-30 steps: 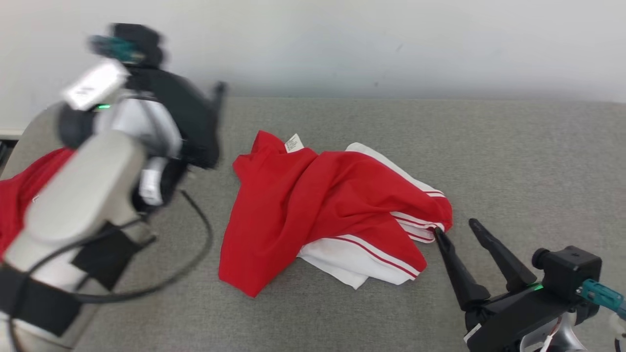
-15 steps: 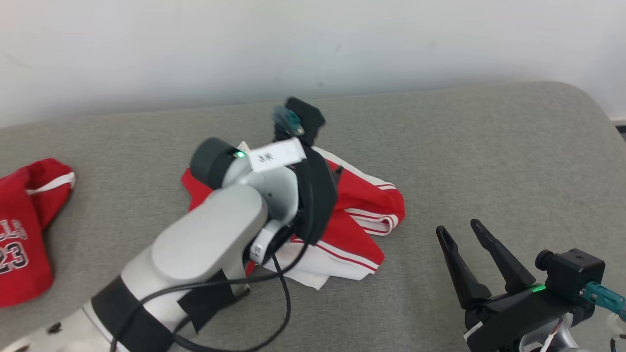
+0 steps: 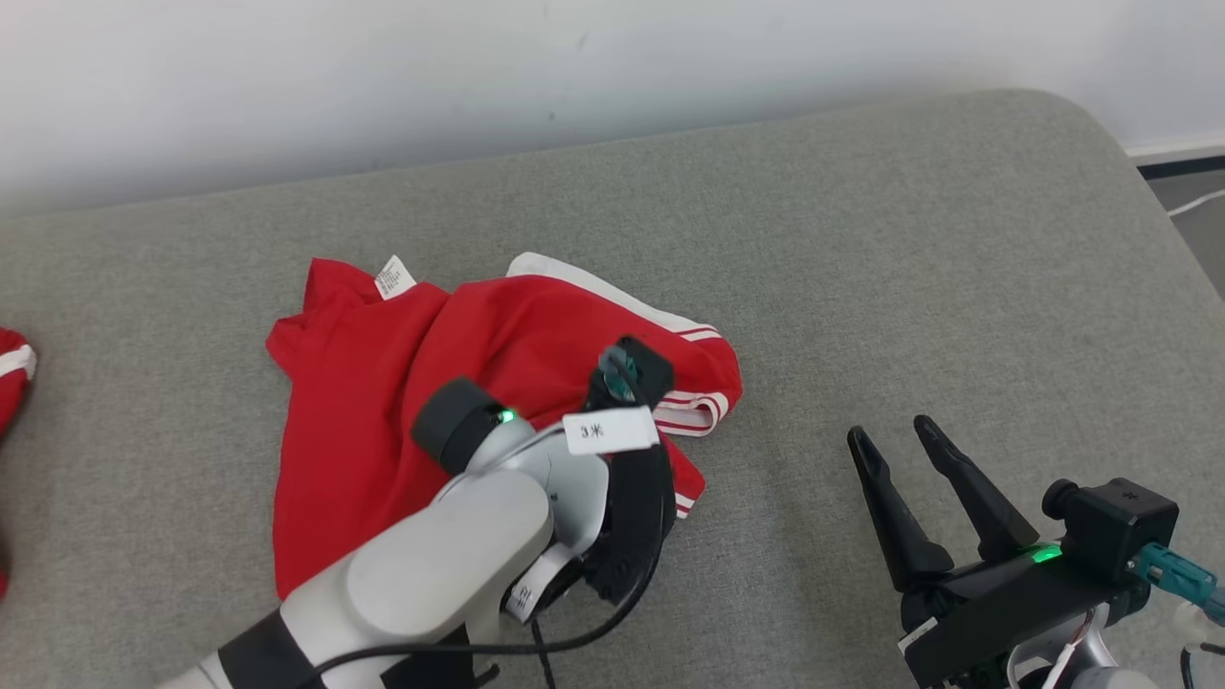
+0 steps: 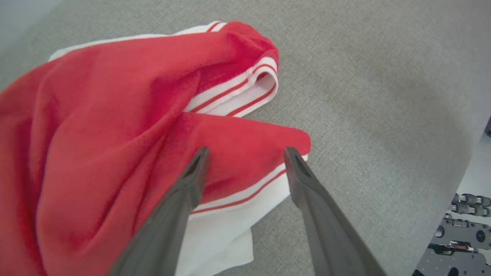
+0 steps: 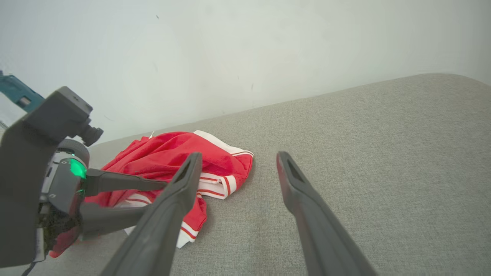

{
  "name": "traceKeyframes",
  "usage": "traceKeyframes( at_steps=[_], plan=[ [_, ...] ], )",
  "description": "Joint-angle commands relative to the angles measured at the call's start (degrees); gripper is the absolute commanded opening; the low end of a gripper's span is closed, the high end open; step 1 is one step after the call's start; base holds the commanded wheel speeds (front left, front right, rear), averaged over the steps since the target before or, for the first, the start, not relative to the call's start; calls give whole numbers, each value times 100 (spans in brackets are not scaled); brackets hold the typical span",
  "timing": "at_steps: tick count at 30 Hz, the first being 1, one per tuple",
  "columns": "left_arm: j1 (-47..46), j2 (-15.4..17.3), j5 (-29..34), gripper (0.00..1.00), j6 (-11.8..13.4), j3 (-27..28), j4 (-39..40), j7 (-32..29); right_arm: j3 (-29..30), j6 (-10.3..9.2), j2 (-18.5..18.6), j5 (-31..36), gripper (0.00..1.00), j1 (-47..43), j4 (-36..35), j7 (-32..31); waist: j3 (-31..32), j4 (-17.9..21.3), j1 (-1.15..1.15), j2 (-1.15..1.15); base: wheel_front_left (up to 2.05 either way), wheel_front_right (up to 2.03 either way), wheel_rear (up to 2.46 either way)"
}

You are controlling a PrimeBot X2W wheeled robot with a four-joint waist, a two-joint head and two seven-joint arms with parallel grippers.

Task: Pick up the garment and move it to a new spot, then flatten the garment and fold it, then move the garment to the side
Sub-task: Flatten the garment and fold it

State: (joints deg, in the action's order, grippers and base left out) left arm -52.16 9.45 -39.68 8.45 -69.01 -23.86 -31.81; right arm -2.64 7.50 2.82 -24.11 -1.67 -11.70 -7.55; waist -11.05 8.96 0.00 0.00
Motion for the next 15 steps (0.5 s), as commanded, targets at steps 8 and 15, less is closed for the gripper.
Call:
traceKeyframes(
  at_steps=[8,15],
  plan=[
    [276,174,313,100,6,-228,-247,55,-137,-2,13,-52,100,98,44,38,-92,133,0,0,0,0,0],
    [488,249,252,18,-76,-253,-575,231,-146,-2,13,-57,100,69,48,23,-104,154,0,0,0,0,0]
  ],
)
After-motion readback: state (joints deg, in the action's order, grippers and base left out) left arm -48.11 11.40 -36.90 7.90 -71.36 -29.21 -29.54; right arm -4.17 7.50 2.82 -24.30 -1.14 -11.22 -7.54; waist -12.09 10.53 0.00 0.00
